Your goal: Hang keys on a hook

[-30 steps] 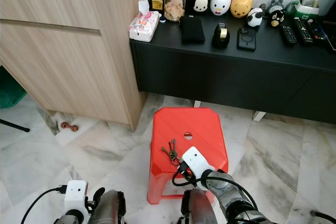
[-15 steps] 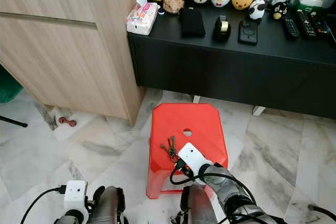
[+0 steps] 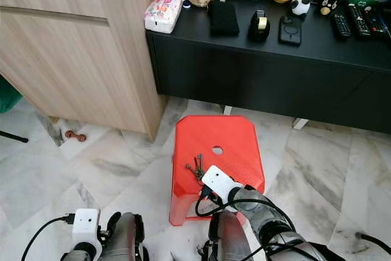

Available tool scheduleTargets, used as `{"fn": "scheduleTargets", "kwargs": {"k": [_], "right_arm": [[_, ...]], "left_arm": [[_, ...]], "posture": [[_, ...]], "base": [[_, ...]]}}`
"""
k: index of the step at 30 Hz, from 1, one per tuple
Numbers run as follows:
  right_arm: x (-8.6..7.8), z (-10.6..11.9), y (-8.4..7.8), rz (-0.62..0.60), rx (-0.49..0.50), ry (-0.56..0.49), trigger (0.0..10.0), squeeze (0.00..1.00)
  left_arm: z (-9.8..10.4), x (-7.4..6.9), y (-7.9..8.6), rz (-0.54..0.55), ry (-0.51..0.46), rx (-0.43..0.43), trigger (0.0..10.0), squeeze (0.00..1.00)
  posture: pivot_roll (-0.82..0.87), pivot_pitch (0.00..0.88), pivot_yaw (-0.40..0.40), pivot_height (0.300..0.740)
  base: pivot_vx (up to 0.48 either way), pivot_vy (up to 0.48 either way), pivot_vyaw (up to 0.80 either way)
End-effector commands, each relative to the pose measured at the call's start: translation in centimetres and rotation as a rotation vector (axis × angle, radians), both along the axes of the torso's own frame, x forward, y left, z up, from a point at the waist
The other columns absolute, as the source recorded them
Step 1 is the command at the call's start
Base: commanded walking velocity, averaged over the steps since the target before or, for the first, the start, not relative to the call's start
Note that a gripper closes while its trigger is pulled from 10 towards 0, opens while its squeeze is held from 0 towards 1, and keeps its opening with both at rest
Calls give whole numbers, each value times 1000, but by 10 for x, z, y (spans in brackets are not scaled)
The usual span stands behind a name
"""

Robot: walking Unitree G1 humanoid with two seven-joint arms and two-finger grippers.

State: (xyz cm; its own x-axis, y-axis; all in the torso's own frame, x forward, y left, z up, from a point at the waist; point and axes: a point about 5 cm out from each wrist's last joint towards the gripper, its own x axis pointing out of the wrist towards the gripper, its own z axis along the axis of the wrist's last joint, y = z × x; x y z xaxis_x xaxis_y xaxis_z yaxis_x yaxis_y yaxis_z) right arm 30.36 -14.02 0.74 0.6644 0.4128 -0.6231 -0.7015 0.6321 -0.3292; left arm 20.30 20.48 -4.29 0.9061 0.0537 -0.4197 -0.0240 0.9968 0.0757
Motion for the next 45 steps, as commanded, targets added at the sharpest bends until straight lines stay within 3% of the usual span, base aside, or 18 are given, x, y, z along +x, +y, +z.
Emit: {"fn": "scheduleTargets", "kwargs": {"k": [1,8,14,16,17,32,45], "right_arm": [[4,5,-5,-24,-1,-31,10000,0],[4,2,-13,-48,-37,-5,10000,0],[-3,-5,-12,-55,-8,62,10000,0],[-5,-7,-11,-49,-12,65,9412,0],[-6,-8,-10,-48,-13,67,0,0],[-3,-2,6,33,20,9,0,0],[-4,-3,8,63,8,6,0,0]], "left_arm": [[-20,-28,-5,-4,118,-16,10000,0],[-20,-33,-8,-17,116,-14,10000,0],[-20,-35,-8,-22,113,-11,10000,0],[-20,-35,-8,-22,110,-10,10000,0],[-20,-35,-8,-23,109,-10,10000,0],[-18,-34,-9,-30,105,-5,10000,0],[-19,-34,-9,-30,110,-6,10000,0]], "posture": [[204,281,-70,616],[205,293,-69,616],[208,297,-71,616],[213,298,-73,616],[215,298,-73,616],[217,292,-74,616],[217,288,-75,616]], "base": [[0,0,0],[0,0,0],[0,0,0],[0,0,0],[0,0,0],[0,0,0],[0,0,0]]}}
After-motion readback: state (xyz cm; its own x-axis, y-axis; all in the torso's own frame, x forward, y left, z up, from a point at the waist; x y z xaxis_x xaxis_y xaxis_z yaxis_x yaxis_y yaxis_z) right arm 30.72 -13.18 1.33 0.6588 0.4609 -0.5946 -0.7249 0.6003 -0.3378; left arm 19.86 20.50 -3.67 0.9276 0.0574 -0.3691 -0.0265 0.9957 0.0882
